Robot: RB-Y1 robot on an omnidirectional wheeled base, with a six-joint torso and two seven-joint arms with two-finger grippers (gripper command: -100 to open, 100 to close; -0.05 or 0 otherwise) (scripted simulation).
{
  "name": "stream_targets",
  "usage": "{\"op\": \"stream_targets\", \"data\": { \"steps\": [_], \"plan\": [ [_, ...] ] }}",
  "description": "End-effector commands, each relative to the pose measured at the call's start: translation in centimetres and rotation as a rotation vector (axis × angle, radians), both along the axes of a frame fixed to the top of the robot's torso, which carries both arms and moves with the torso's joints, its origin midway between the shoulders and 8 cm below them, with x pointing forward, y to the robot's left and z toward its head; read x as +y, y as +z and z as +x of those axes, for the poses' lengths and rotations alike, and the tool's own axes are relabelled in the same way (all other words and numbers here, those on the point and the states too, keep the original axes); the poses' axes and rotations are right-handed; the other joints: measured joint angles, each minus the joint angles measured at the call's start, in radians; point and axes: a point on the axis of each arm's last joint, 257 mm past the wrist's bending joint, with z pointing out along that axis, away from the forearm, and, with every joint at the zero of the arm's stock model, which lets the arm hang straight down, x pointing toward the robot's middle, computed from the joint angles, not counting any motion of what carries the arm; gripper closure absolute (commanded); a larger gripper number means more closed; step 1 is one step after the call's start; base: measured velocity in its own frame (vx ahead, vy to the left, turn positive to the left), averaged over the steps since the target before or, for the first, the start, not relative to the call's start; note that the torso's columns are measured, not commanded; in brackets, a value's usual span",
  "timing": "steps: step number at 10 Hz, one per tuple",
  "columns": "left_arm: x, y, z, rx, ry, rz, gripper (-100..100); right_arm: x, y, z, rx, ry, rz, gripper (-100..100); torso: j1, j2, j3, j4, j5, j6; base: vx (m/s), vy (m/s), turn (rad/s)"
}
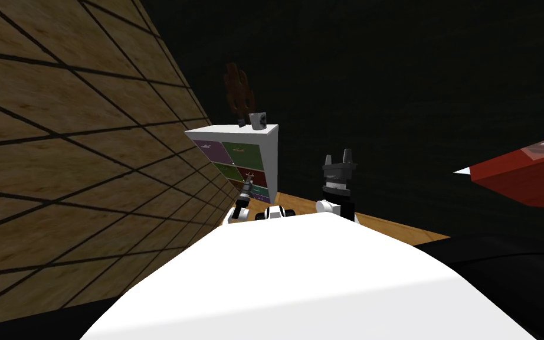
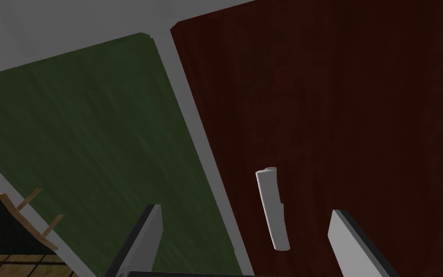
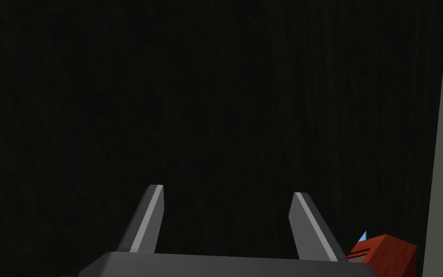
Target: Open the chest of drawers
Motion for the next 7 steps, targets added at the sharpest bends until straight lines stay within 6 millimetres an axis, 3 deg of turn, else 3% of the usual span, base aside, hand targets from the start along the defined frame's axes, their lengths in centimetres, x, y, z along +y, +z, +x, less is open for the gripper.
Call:
{"op": "stream_targets", "data": {
  "steps": [1,2,5,6,7],
  "plan": [
    [-0.3,-1.9,0.2,0.034,-0.011,0.028,-100,0.0,0.0,0.0,0.0,0.0,0.0,0,0.0,0.001,0.001,0.0,0.0,0.0,0.06,0.01,-0.049],
    [-0.5,-2.7,0.2,0.048,-0.017,0.041,-100,0.0,0.0,0.0,0.0,0.0,0.0,0,0.0,0.002,0.001,0.0,0.0,0.0,0.064,0.001,-0.066],
    [-0.4,-2.0,0.6,0.039,-0.013,0.034,-100,0.0,0.0,0.0,0.0,0.0,0.0,0,0.0,0.0,0.0,0.0,0.0,0.0,0.042,-0.007,-0.012],
    [-0.4,-2.0,0.7,0.04,-0.012,0.034,100,0.0,0.0,0.0,0.0,0.0,0.0,0,0.001,0.001,0.0,0.0,0.0,0.0,0.006,-0.002,0.001],
    [-0.4,-1.7,0.3,0.039,-0.018,0.034,100,0.0,0.0,0.0,0.0,0.0,0.0,0,0.001,0.002,0.001,0.001,0.0,0.0,-0.108,0.041,0.026]
  ]
}}
